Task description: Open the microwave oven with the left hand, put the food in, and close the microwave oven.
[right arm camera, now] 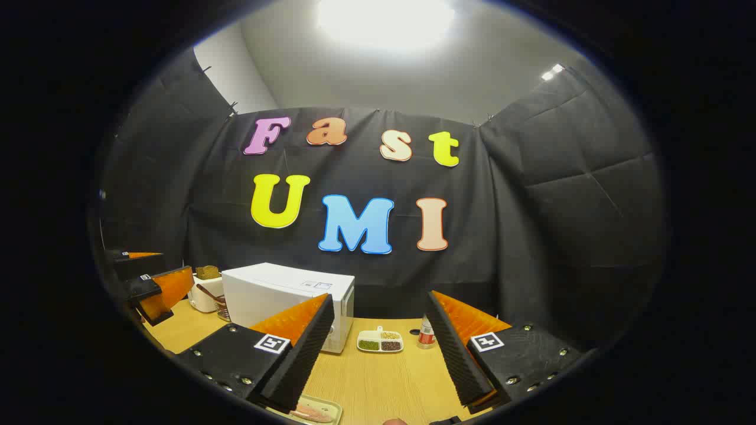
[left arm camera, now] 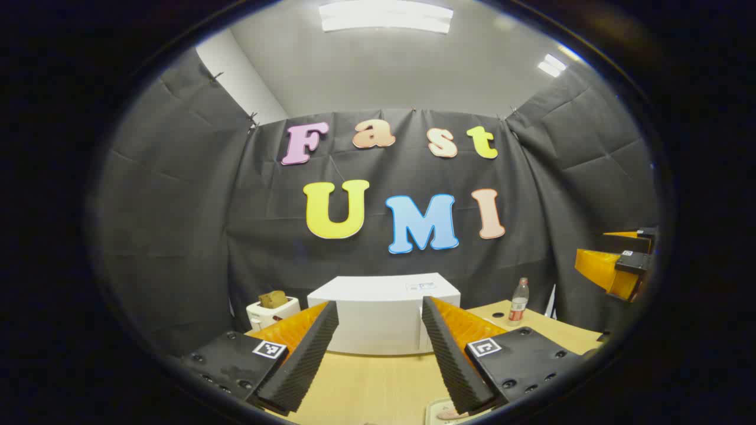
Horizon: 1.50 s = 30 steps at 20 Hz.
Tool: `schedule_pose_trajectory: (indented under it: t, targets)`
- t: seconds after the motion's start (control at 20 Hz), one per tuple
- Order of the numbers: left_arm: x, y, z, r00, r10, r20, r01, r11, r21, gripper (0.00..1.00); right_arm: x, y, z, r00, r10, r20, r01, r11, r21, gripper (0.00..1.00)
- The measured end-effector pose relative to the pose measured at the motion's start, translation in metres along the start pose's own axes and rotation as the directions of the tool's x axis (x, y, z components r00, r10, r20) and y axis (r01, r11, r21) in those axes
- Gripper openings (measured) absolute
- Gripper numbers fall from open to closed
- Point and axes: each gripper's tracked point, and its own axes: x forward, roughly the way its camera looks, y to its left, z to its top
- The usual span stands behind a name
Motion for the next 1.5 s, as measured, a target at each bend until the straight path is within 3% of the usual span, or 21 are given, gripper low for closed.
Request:
schedule_pose_trajectory:
  t: [0.55,0.8,1.1,1.5]
  targets:
    - [0.002,-0.03,0.007,0.999,0.039,0.004,-0.039,0.999,0.0,0.96,-0.012,-0.029,-0.007,0.999,0.044,0.018,-0.044,0.998,0.037,0.95]
    - [0.032,-0.036,0.005,0.999,0.044,0.013,-0.044,0.999,0.013,0.95,-0.012,-0.033,-0.014,0.999,0.055,0.004,-0.055,0.997,0.049,0.96]
    - [0.097,-0.05,-0.016,1.0,0.0,-0.001,0.0,1.0,-0.013,0.94,0.001,-0.035,-0.012,1.0,0.009,0.0,-0.009,0.999,0.044,0.95]
    - [0.175,-0.077,-0.071,0.991,-0.113,-0.064,0.113,0.994,-0.002,0.94,0.023,-0.042,-0.013,0.993,-0.112,-0.022,0.113,0.994,0.013,0.95]
